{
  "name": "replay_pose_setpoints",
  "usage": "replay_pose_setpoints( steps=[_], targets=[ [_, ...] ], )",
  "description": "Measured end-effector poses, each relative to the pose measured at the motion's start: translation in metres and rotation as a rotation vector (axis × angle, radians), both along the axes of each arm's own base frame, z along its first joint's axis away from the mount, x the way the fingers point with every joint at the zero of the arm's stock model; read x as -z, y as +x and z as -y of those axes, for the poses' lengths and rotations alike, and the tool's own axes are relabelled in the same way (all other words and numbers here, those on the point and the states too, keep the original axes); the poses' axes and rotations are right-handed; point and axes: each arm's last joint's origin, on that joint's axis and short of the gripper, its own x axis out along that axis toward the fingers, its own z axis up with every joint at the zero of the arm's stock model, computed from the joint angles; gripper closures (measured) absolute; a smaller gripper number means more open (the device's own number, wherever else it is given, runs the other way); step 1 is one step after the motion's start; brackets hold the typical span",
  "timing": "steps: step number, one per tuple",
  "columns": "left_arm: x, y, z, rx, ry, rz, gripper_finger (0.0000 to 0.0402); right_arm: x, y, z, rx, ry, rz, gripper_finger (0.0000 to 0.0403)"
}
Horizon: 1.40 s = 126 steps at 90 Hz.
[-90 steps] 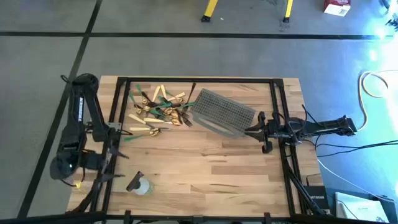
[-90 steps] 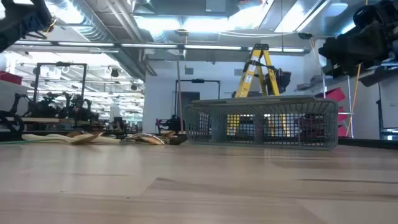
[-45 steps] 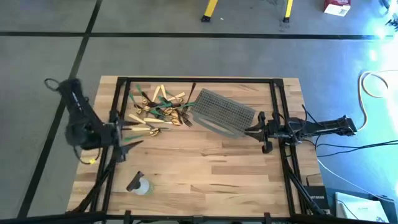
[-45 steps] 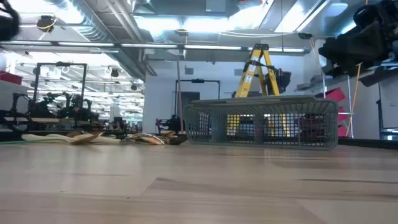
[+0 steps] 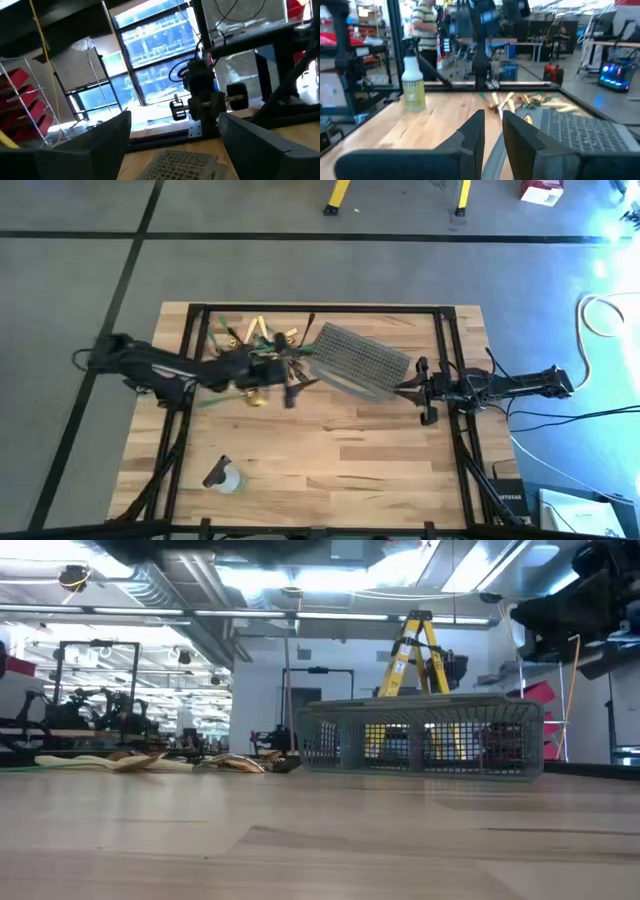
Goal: Sort silverware
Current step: Prepare the cutlery rack
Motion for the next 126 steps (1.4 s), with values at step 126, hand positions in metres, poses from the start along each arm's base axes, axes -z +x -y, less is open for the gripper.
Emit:
replay_pose_setpoints(
  steps=[126],
  targets=[
    [0.110, 0.125, 0.017, -0.250, 0.681, -0.846, 0.0117, -0.034, -0.009, 0.002, 0.019, -0.025, -0.036, 0.0350]
  ],
)
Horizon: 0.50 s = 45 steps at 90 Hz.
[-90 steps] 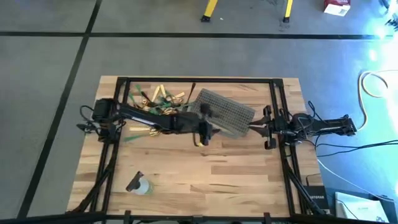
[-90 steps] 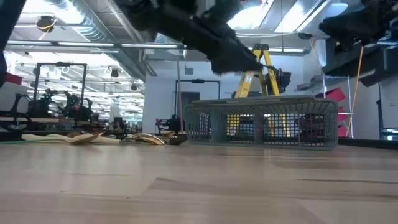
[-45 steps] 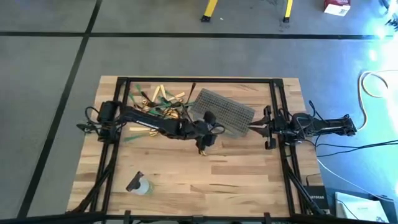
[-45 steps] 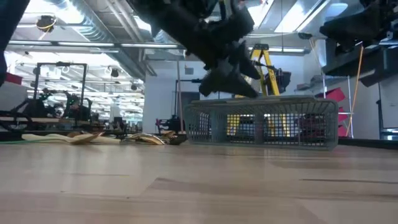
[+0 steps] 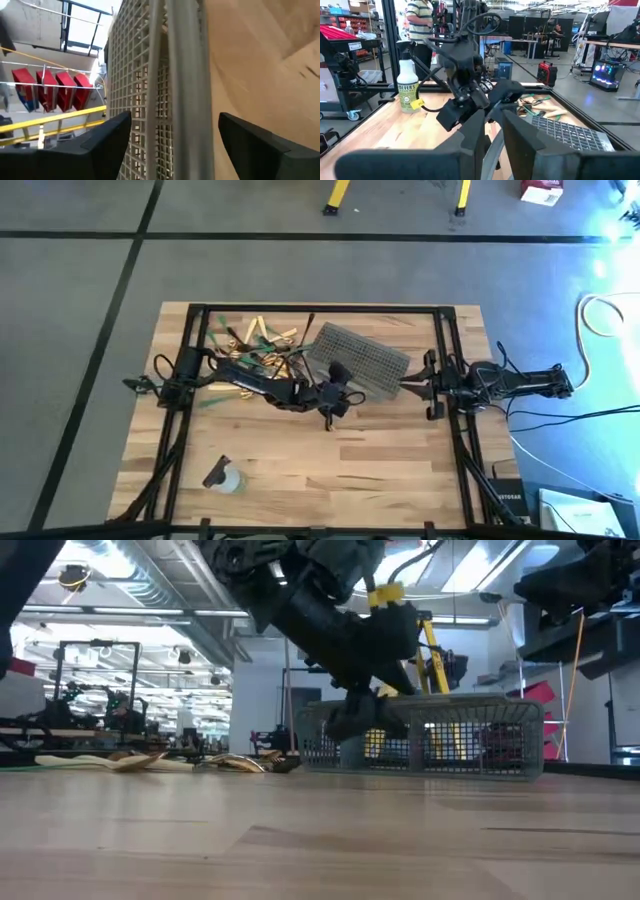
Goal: Sort silverware
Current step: Prepare the cutlery rack
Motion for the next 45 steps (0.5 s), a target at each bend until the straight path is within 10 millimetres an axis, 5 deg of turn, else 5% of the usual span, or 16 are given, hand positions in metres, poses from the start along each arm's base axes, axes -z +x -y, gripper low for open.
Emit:
replay_pose_setpoints(
  steps=[13, 45],
  targets=[
    [-0.0002, -0.0006, -0.0001, -0.026, 0.031, -0.007, 0.0148, 0.0001, 0.0000, 0.0000, 0.000, 0.001, -0.001, 0.0350],
    [-0.0017, -0.0007, 0.0011, -0.073, 0.031, 0.026, 0.0311, 0.0018, 0.0000, -0.0001, -0.001, 0.012, -0.019, 0.0350]
  ],
)
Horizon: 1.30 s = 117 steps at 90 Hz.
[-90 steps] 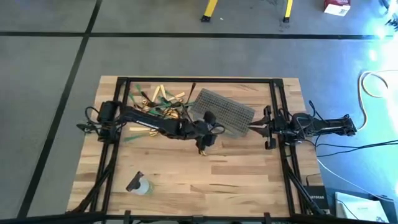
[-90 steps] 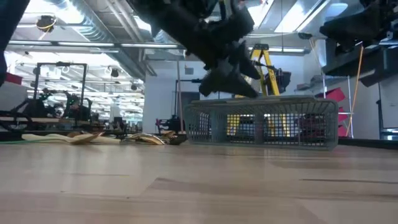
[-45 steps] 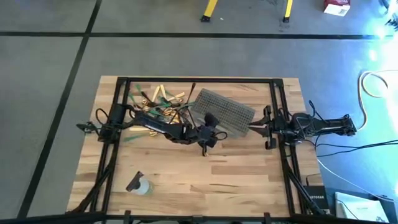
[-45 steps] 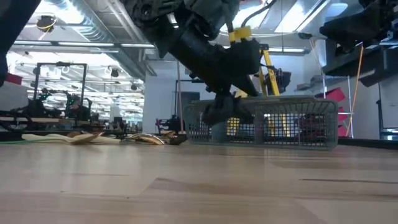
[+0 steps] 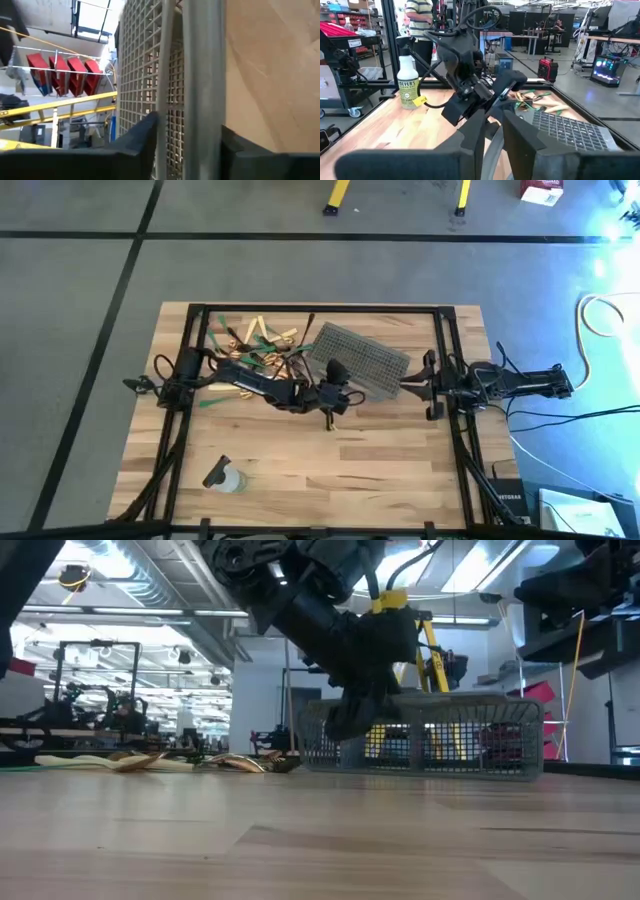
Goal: Sort silverware
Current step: Prepare the cutlery rack
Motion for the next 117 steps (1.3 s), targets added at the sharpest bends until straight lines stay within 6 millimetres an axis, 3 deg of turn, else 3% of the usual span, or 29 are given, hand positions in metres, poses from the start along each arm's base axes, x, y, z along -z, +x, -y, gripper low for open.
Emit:
replay_pose_setpoints(
  steps=[24, 42, 65, 91, 117],
  targets=[
    [-0.001, -0.002, 0.011, -0.020, 0.053, -0.011, 0.0386, 0.000, 0.000, 0.000, 0.000, 0.012, 0.000, 0.0350],
    [-0.008, 0.000, 0.014, -0.041, 0.105, 0.022, 0.0391, 0.000, 0.000, -0.001, -0.022, 0.013, 0.000, 0.0350],
    [-0.056, 0.006, 0.006, -0.046, 0.081, 0.125, 0.0391, 0.000, 0.000, -0.001, -0.027, 0.060, -0.006, 0.0350],
    [-0.107, 0.006, -0.016, 0.009, -0.116, 0.115, 0.0391, 0.001, 0.000, -0.002, -0.063, 0.102, -0.015, 0.0350],
    [-0.144, 0.004, -0.043, 0.033, -0.334, 0.058, 0.0391, -0.008, -0.001, -0.004, -0.135, 0.172, 0.075, 0.0350]
  ],
)
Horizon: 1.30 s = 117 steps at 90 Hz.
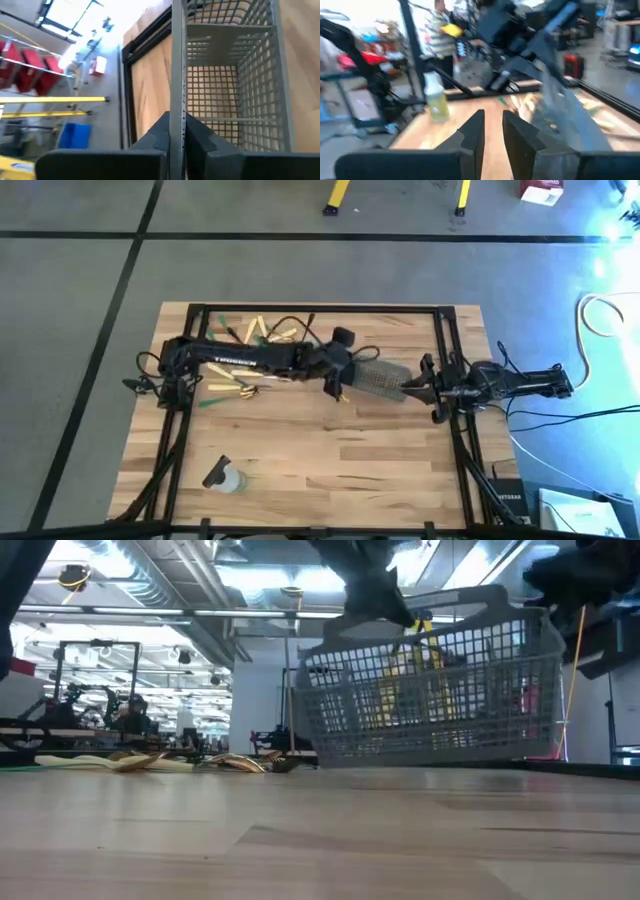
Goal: Sort silverware
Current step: Prepare the cutlery rack
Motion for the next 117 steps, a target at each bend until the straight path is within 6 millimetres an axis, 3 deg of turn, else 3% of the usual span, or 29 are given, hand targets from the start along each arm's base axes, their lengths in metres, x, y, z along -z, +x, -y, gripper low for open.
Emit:
replay_pose_setpoints(
  steps=[16, 28, 42, 68, 92, 117],
  targets=[
    [-0.022, -0.003, -0.014, 0.016, -0.083, 0.008, 0.0391, -0.012, -0.002, -0.002, -0.085, 0.014, 0.120, 0.0350],
    [-0.030, -0.005, -0.028, 0.092, -0.239, 0.029, 0.0391, -0.015, -0.003, -0.003, -0.112, 0.027, 0.154, 0.0350],
    [-0.029, -0.009, -0.045, 0.137, -0.406, 0.025, 0.0391, -0.019, -0.004, -0.004, -0.154, 0.061, 0.195, 0.0350],
    [-0.027, -0.017, -0.071, 0.131, -0.543, 0.019, 0.0391, -0.024, -0.006, -0.004, -0.194, 0.079, 0.239, 0.0350],
    [-0.026, -0.020, -0.082, 0.119, -0.577, 0.019, 0.0391, -0.024, -0.006, -0.004, -0.194, 0.078, 0.238, 0.0350],
    [-0.015, -0.006, -0.084, 0.139, -0.611, 0.055, 0.0391, -0.023, -0.006, -0.004, -0.190, 0.061, 0.237, 0.0350]
  ],
)
